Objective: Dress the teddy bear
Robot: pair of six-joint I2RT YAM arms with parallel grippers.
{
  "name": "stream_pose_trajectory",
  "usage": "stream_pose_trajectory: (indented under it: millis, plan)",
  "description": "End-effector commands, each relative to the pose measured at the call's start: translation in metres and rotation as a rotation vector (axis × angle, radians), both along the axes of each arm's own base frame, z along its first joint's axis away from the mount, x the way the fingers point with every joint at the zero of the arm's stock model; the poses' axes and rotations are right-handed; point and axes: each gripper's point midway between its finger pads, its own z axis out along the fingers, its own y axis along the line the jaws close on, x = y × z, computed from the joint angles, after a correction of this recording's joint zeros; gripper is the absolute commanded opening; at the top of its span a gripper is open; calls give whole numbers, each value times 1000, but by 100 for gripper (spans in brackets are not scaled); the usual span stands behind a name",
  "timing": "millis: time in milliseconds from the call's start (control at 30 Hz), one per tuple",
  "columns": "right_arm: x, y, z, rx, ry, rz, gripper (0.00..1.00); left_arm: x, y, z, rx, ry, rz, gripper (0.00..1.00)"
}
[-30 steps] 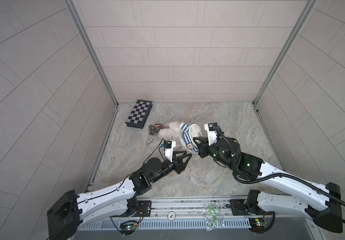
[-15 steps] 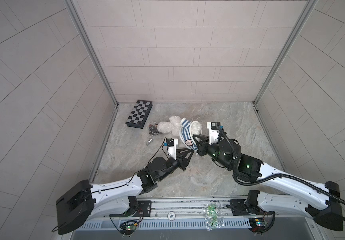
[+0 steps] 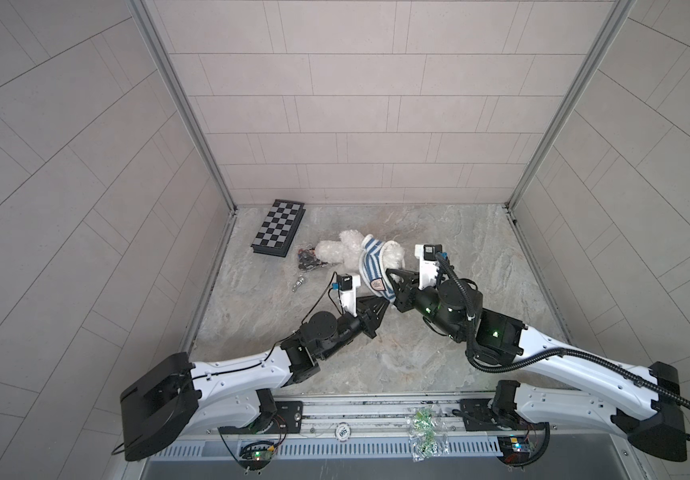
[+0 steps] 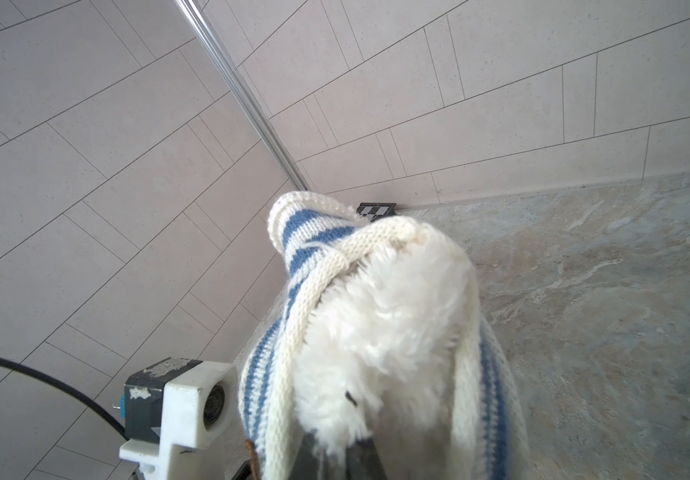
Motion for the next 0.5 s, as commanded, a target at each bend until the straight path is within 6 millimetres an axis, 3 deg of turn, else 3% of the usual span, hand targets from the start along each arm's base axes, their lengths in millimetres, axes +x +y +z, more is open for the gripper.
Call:
stream_pose_trajectory:
  millis: [0,167,467]
  plan:
    - [-2,-6,27,92,-51,-16,0,-1,-4,20,-38,-32,-10,12]
    - [-3,-8,33,113,-64,-17,0,4,-4,8,0,-3,12,0]
    - [-8,-13,43,153,-69,-14,0,21,-2,-36,127,86,89,0]
